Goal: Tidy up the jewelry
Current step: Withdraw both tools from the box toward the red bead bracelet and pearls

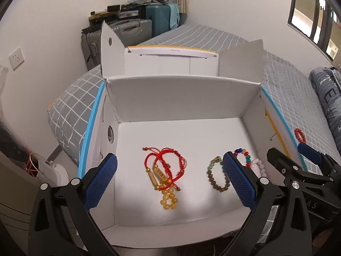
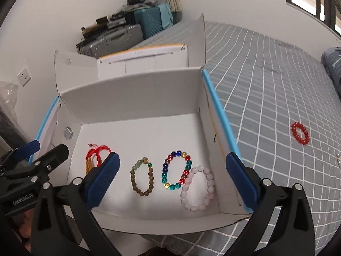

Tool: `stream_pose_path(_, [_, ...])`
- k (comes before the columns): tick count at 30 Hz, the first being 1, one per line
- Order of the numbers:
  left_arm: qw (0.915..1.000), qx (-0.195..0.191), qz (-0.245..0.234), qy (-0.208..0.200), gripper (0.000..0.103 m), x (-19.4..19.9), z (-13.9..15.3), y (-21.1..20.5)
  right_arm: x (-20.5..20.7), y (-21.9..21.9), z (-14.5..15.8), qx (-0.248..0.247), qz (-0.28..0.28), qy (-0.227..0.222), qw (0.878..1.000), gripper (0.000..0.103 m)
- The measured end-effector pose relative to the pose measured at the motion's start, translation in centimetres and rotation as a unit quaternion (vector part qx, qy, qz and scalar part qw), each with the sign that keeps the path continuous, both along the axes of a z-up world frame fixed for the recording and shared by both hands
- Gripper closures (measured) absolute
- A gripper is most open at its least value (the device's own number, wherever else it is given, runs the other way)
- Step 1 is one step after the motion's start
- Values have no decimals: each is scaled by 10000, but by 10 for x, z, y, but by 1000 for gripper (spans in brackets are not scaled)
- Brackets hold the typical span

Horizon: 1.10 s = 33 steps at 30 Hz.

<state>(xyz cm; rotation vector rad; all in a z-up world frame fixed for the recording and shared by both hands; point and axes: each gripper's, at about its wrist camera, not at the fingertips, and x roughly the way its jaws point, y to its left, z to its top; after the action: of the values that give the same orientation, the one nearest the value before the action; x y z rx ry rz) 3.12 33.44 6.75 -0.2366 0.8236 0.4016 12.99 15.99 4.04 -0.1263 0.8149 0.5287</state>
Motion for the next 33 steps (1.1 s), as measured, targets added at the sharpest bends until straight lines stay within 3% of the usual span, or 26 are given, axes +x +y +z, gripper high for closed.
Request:
stream_pose_path(8, [9987, 28, -168, -479, 6, -8, 20, -25, -5, -36, 17, -64, -186, -446, 9988, 7])
stream_pose_path(16, [9943, 197, -612, -845, 6, 3, 40, -77, 6, -105, 30, -86, -683, -696, 9952, 7])
stream_pose_path(28, [9855, 147, -1372, -984, 6, 58, 42, -183, 31, -227, 34, -266, -1502, -923, 9840, 7])
stream_pose_path(33, [9803, 19, -1735, -943, 6, 89, 32, -229, 52, -284, 24, -398, -1942, -826, 9767, 7])
